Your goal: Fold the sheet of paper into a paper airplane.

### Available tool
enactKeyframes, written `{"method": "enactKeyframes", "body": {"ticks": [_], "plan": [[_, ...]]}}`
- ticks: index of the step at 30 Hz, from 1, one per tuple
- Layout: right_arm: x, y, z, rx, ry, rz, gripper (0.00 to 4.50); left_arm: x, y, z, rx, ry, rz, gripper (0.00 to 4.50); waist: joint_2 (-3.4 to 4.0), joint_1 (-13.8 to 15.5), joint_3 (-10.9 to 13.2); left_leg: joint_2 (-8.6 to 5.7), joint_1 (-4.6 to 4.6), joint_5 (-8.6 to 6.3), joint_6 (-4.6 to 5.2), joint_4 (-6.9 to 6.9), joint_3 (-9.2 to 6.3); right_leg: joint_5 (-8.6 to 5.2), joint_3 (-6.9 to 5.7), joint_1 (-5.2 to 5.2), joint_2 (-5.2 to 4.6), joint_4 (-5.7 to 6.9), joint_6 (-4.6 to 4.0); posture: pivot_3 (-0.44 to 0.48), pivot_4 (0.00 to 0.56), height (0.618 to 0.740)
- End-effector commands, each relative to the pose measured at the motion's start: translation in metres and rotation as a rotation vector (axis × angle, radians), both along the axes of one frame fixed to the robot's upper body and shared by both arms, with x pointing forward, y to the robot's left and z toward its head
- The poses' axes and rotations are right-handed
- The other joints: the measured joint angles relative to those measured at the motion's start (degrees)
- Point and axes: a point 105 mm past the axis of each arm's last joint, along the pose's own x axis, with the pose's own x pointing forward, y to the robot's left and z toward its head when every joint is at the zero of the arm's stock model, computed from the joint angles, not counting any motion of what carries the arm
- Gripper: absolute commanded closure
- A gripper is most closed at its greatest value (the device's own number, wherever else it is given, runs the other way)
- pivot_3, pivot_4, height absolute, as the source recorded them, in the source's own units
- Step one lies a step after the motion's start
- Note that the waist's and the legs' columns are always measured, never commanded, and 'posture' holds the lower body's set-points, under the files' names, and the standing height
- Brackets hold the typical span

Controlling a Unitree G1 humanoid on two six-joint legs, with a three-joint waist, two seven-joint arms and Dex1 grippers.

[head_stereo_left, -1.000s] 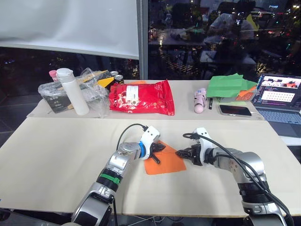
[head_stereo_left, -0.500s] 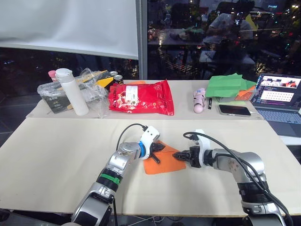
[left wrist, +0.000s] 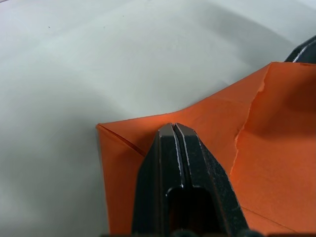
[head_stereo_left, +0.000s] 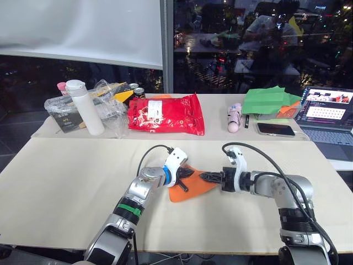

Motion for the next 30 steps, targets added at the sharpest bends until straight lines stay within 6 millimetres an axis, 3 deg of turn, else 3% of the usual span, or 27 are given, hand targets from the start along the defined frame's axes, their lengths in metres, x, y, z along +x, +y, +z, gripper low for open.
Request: {"method": "enactKeyframes", "body": {"ticks": [1,17,30], "plan": [[0.002,0.004,0.011,0.057,-0.017,0.012,2.30,-0.001,0.007,-0.016,0.050,0.040,0.029,4.50,0.01,-0.04,0.00,0.00,0.00,0.00,0.00,0.00,0.00,0.00,0.00,0.00,0.00,0.01,0.00,0.000,0.150,0.719],[0.018,0.002,0.005,0.338,0.122,-0.133,2.30,0.001,0.012,-0.012,0.042,0.040,0.048,4.50,0.04,-0.19,-0.01,0.00,-0.03,0.00,0.00,-0.01,0.00,0.01,0.00,-0.05,0.01,0.05,-0.01,0.000,0.150,0.719],[0.015,0.001,-0.007,0.372,0.197,-0.195,2.30,0.001,0.011,-0.013,0.043,0.041,0.044,4.50,0.09,-0.19,-0.02,0.00,-0.05,0.00,0.00,-0.01,0.00,0.01,0.00,-0.06,0.01,0.06,0.00,0.000,0.150,0.719]]}}
